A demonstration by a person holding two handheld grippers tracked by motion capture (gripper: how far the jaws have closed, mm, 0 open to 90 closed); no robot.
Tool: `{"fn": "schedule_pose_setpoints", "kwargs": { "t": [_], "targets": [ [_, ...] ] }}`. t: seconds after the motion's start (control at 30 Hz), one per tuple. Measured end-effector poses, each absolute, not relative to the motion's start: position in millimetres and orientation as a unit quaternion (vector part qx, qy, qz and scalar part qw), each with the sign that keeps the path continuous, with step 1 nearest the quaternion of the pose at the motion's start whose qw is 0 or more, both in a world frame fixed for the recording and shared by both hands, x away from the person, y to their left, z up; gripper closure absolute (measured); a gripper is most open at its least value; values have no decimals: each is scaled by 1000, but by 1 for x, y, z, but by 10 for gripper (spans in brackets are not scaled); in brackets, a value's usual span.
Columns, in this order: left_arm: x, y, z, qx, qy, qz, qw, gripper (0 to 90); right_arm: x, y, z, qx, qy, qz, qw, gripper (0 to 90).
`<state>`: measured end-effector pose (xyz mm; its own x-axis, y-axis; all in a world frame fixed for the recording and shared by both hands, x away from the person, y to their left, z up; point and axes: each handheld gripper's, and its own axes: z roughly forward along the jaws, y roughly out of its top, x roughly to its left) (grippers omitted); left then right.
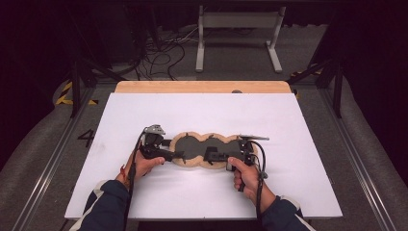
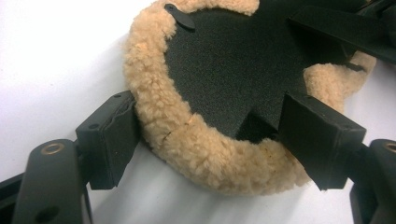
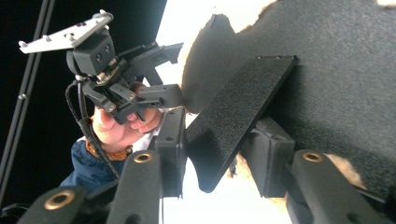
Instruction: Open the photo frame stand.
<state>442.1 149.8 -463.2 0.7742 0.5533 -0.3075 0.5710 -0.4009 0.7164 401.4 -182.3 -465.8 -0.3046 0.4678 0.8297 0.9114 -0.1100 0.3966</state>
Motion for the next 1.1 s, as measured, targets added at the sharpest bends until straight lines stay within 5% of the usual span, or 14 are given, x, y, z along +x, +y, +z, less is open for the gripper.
{"fn": "schedule_pose_setpoints", "kwargs": {
  "t": [0.23, 0.67, 0.97, 1.1],
  "targets": [
    [445, 155, -465, 830, 340, -23, 441, 151, 400, -180, -465, -525, -659, -500, 202, 699],
    [437, 153, -459, 839, 296, -39, 455, 228, 395, -177, -459, -463, -720, -497, 144, 697],
    [433, 160, -454, 835, 294, -28, 465, 366, 392, -175, -457, -424, -751, -495, 101, 692],
    [434, 158, -454, 833, 293, -22, 470, 312, 391, -174, -456, -416, -758, -494, 91, 690]
  ]
}}
